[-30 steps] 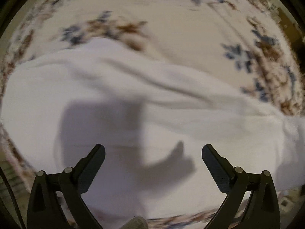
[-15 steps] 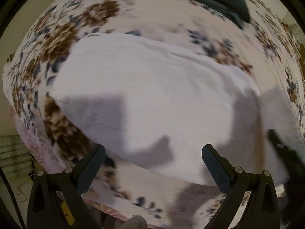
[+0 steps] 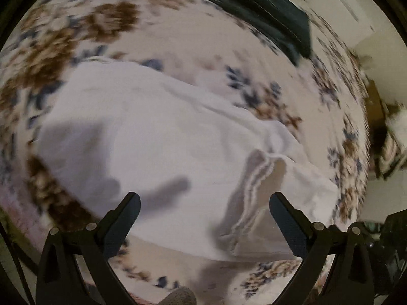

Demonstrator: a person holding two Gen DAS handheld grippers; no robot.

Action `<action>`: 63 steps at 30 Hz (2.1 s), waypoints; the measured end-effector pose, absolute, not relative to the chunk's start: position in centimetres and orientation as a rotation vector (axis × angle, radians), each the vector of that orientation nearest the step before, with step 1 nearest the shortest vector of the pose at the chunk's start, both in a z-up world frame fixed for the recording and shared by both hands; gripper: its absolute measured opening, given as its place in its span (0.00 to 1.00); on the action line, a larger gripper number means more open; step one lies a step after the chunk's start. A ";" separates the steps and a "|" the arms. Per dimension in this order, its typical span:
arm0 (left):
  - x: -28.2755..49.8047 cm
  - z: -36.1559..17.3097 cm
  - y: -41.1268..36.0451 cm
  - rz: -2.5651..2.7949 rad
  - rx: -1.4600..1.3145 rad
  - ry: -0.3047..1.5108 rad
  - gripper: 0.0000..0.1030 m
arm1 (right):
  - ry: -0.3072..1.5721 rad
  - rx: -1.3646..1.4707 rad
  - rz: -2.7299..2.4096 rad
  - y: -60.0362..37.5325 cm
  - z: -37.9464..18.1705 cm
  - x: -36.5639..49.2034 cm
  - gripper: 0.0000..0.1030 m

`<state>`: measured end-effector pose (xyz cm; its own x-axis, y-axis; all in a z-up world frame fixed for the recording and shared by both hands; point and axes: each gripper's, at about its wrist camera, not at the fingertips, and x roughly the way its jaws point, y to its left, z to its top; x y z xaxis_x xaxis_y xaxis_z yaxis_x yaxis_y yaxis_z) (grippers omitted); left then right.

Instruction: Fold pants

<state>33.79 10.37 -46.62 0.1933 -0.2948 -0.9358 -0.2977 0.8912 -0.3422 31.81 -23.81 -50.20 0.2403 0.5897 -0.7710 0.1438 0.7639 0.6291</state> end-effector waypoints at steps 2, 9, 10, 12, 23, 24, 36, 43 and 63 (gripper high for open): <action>34.9 -47.8 8.5 -0.059 -0.514 1.426 1.00 | 1.338 0.638 0.208 -26.6 -51.0 31.6 0.76; 38.3 -52.1 1.8 -0.159 -0.366 1.509 0.99 | 1.447 0.682 -0.118 -34.7 -57.0 30.8 0.76; 38.6 -52.9 0.7 -0.162 -0.285 1.525 0.95 | 1.468 0.703 -0.150 -35.4 -57.8 30.7 0.76; 38.8 -53.9 -0.8 -0.163 -0.140 1.511 0.69 | 1.473 0.699 -0.170 -35.7 -58.6 30.8 0.76; 37.6 -53.9 2.0 -0.140 -0.199 1.462 0.20 | 1.618 0.416 -0.163 -33.4 -62.7 31.4 0.76; 37.6 -53.7 2.0 -0.138 -0.197 1.464 0.20 | 1.643 0.394 -0.163 -33.5 -62.7 30.8 0.76; 35.0 -50.7 5.1 -0.118 -0.327 1.457 0.35 | 1.666 0.625 -0.075 -36.6 -60.5 26.4 0.76; 33.5 -53.7 4.8 -0.099 -0.242 1.503 0.38 | 1.650 0.769 -0.110 -38.2 -61.0 24.3 0.76; 28.7 -48.4 11.9 -0.029 -0.563 1.260 0.90 | 1.575 0.757 -0.058 -35.7 -58.2 23.1 0.72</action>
<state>28.72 11.92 -48.43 0.3243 -0.3224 -0.8893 -0.2814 0.8647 -0.4161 23.06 -35.73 -58.24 0.0442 0.4261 -0.9036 0.4912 0.7783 0.3911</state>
